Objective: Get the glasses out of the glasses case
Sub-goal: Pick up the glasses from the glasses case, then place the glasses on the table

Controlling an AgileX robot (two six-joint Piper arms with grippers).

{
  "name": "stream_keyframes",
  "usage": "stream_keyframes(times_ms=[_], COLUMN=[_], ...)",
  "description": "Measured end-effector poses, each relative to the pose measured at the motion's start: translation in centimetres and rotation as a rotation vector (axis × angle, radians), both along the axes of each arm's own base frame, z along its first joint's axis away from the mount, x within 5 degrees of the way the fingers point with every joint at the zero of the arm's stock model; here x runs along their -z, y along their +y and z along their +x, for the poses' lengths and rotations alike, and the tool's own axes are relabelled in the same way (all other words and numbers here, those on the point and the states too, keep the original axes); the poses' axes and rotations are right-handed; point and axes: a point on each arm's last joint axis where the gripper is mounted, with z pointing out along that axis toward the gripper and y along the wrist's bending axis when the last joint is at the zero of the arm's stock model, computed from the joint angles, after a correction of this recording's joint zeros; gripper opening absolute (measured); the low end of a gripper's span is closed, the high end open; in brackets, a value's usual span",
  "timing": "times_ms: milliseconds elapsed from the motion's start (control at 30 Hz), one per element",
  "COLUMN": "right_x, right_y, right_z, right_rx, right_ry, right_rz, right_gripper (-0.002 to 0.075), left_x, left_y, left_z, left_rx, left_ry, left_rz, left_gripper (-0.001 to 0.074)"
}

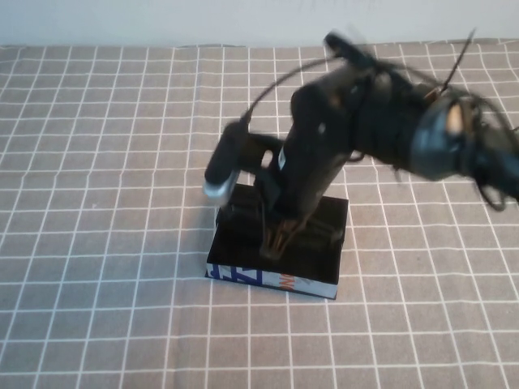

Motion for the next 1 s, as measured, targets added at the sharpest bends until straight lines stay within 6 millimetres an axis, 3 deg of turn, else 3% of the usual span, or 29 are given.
stream_keyframes(times_ms=[267, 467, 600, 767, 1000], right_x=[-7.0, -9.0, -8.9, -7.2, -2.2], right_y=[-2.8, -7.8, -11.9, -16.2, -17.6], right_z=[-2.1, -1.4, -0.5, 0.2, -0.5], right_rx=[0.023, 0.160, 0.324, 0.598, 0.794], right_ry=[-0.059, 0.037, 0.106, 0.198, 0.279], right_rz=[0.082, 0.147, 0.207, 0.286, 0.348], right_gripper=[0.0002, 0.0002, 0.0001, 0.0001, 0.0001], left_x=[0.0, 0.0, 0.0, 0.0, 0.0], left_y=[0.0, 0.0, 0.0, 0.0, 0.0], left_z=[0.0, 0.0, 0.0, 0.0, 0.0], left_rx=[0.000, 0.000, 0.000, 0.000, 0.000], left_ry=[0.000, 0.000, 0.000, 0.000, 0.000], left_rz=[0.000, 0.000, 0.000, 0.000, 0.000], left_gripper=[-0.0004, -0.0004, -0.0005, -0.0004, -0.0004])
